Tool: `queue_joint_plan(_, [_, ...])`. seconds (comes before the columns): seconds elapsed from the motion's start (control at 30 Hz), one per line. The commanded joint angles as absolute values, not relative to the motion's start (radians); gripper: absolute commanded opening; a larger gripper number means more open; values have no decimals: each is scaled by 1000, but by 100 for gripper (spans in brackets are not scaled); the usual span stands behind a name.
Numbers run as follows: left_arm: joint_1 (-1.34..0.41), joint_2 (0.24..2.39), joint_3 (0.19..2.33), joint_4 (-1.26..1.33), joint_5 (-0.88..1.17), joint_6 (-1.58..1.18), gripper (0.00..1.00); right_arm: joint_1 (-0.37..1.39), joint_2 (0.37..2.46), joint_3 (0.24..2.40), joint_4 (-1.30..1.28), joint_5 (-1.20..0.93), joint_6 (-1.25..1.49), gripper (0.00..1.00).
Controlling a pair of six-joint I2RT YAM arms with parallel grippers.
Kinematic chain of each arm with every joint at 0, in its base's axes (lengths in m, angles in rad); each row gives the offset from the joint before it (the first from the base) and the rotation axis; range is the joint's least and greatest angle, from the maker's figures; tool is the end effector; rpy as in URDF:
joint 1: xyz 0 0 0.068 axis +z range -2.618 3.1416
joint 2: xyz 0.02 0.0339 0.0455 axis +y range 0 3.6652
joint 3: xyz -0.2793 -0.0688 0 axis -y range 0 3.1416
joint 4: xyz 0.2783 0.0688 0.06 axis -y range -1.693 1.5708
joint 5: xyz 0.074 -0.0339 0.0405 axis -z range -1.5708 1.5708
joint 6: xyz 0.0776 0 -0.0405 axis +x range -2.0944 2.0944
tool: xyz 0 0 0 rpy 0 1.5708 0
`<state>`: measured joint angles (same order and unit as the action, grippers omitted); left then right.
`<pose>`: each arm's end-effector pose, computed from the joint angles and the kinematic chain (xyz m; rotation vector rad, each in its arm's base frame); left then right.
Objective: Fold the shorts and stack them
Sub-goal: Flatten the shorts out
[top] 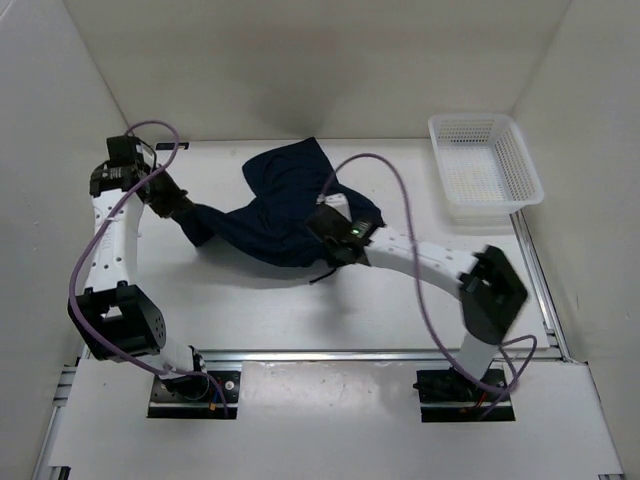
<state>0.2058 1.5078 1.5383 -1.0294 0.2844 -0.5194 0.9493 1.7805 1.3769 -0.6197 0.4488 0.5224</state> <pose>0.3560 0.0521 0.3358 -0.8135 2.4505 -0.4832 0.2792 0.3321 0.2097 -0.3646 2.4218 0.0471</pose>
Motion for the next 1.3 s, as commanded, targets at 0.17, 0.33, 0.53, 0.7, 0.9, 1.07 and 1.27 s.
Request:
queue_joint_plan(0.17, [104, 1335, 1108, -902, 356, -524, 10, 997, 1293, 910, -805, 768, 847, 0])
queue_joint_plan(0.33, [66, 1289, 913, -857, 356, -555, 34, 1006, 1255, 838, -847, 623, 968, 36])
queue_joint_plan(0.53, [55, 1279, 900, -857, 347, -555, 69, 1017, 1241, 882, -838, 537, 1012, 75])
queue_joint_plan(0.7, [55, 1279, 910, -867, 284, -565, 66, 895, 1195, 927, -802, 372, 1032, 75])
queue_joint_plan(0.9, [55, 1279, 839, -881, 232, -670, 66, 689, 1086, 850, -723, 128, 1104, 75])
queue_joint_plan(1.07, [55, 1340, 798, -871, 219, -710, 67, 534, 958, 638, -579, -99, 1252, 72])
queue_joint_plan(1.27, [46, 1397, 776, -810, 204, -719, 67, 427, 878, 470, -526, -236, 1325, 66])
